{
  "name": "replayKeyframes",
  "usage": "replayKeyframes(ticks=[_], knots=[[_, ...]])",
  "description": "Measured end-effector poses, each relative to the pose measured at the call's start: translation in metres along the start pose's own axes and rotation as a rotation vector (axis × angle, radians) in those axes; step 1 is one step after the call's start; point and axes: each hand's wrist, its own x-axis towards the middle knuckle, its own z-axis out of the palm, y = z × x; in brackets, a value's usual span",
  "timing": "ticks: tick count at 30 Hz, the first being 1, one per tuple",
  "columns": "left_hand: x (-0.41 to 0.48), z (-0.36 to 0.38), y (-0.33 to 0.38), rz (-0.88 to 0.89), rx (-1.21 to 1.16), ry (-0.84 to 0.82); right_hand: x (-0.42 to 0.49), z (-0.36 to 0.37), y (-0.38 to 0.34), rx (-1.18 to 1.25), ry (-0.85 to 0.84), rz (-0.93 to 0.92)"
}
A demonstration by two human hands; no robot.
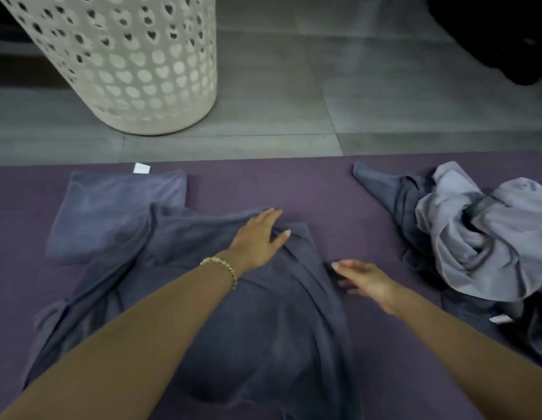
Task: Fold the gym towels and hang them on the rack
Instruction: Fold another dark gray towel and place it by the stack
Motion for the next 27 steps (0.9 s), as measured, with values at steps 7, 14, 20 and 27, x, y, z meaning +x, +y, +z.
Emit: replayKeyframes(ticks=[7,14,20,27], knots=[[0.037,0.039,0.027,-0.025,0.218,-0.01,-0.001,0.013,0.008,0.084,-0.093,-0.11],[0.021,-0.015,0.08,0.068,-0.253,-0.419,-0.014,-0.015,-0.031,0.078,-0.332,-0.243],[0.011,-0.059,0.118,0.141,-0.357,-0.349,-0.054,-0.048,-0.035,0.031,-0.551,-0.171],[0.016,-0.051,0.102,-0.072,-0.546,-0.318,-0.087,-0.093,0.003,0.436,-0.571,-0.063]])
